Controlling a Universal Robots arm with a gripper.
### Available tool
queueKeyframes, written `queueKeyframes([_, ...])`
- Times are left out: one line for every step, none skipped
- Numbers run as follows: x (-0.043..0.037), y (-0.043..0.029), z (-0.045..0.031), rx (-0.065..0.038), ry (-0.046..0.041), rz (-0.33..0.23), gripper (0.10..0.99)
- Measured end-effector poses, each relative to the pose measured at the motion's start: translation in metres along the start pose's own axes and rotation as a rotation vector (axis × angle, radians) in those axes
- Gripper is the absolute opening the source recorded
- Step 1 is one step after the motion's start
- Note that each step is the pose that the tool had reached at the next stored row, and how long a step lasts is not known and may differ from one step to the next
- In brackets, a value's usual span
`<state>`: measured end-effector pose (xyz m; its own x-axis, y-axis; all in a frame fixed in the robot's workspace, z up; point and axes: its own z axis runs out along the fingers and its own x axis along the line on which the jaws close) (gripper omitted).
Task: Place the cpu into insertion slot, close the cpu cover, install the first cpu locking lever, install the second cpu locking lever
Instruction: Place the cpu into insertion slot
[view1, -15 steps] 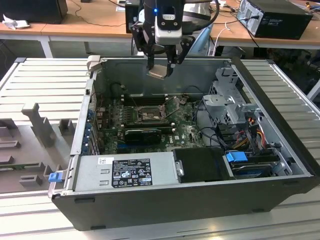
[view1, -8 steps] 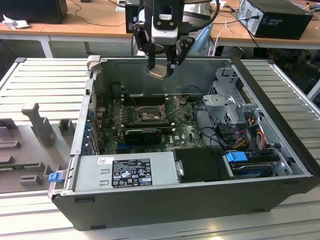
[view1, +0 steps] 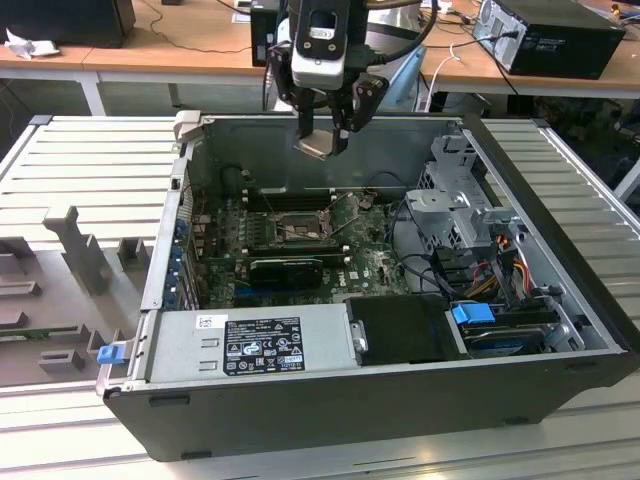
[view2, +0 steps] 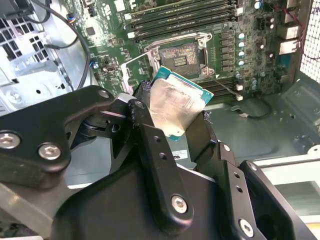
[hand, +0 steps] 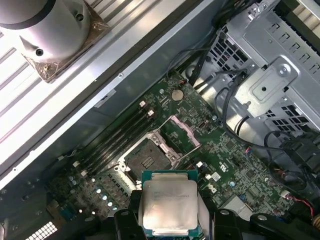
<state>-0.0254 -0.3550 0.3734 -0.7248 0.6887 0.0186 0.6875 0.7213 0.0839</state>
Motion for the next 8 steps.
queueKeyframes([0.0000, 0.0000, 0.0000, 0.000, -0.0009, 0.012, 0.525])
queueKeyframes([0.0000, 0.0000, 0.0000, 0.000, -0.0017, 0.021, 0.525])
queueKeyframes([0.0000, 0.0000, 0.0000, -0.001, -0.0029, 0.035, 0.525])
queueKeyframes([0.0000, 0.0000, 0.0000, -0.001, -0.0037, 0.045, 0.525])
queueKeyframes([0.0000, 0.0000, 0.0001, -0.001, -0.0045, 0.054, 0.525])
queueKeyframes([0.0000, 0.0000, 0.0001, -0.001, -0.0063, 0.077, 0.525])
queueKeyframes([0.0000, 0.0000, 0.0001, -0.002, -0.0073, 0.089, 0.525])
queueKeyframes([0.0000, 0.0000, 0.0001, -0.002, -0.0080, 0.098, 0.525])
